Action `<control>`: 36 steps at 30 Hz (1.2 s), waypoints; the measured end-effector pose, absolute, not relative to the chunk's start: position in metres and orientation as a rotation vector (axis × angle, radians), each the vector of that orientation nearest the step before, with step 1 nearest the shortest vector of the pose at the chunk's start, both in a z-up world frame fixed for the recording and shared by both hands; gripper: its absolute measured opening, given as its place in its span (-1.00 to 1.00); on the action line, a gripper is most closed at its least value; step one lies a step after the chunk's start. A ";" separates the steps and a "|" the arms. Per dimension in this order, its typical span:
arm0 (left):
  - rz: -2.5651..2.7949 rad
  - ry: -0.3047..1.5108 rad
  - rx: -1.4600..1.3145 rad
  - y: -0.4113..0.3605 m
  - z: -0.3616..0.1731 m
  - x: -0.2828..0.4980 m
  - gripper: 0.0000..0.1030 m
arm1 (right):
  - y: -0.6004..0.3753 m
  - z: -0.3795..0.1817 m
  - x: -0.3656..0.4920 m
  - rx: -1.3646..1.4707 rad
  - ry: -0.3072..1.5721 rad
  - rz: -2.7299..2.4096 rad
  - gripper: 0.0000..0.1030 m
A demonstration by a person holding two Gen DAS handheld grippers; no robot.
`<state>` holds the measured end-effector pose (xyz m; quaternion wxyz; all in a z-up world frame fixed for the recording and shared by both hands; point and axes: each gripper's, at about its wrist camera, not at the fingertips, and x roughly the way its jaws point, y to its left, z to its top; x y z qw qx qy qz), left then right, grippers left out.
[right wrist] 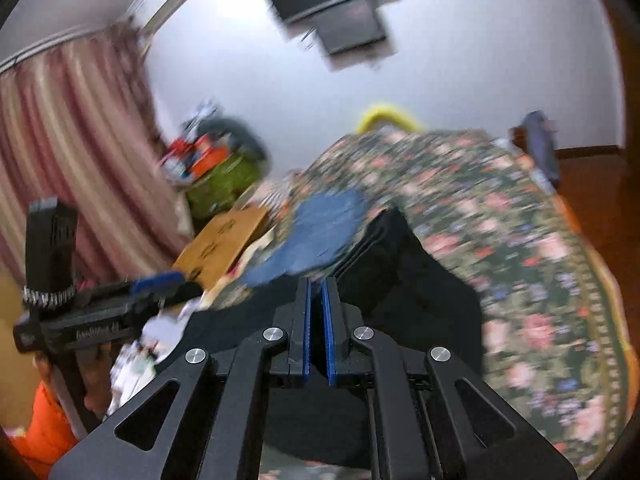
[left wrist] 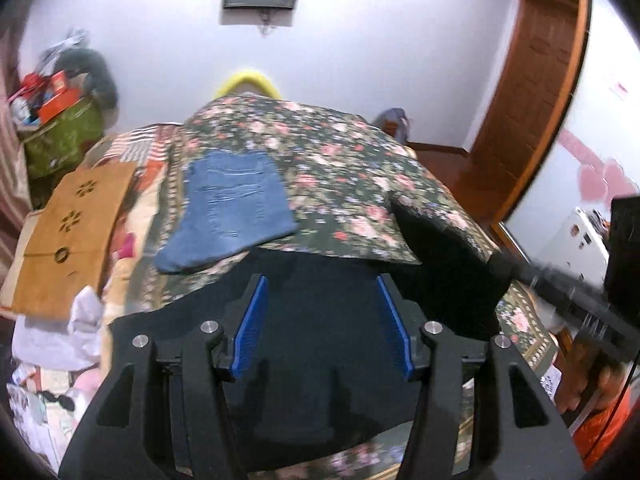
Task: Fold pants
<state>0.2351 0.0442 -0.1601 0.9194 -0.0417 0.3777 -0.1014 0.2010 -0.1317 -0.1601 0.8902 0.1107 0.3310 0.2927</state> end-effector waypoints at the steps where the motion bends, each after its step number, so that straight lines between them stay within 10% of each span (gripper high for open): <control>1: -0.196 0.778 -0.097 0.053 -0.161 0.233 0.07 | -0.118 -0.168 0.198 0.216 0.716 0.637 -0.90; 10: -0.139 0.876 -0.159 0.093 -0.197 0.228 0.07 | -0.038 -0.239 0.178 0.065 0.965 0.788 -0.97; 23: -0.202 0.913 -0.071 0.024 -0.210 0.259 0.18 | -0.149 -0.196 0.220 0.042 0.813 0.516 -0.68; 36: -0.233 1.100 0.148 -0.069 -0.288 0.298 0.18 | -0.193 -0.277 0.237 -0.027 1.006 0.460 -0.59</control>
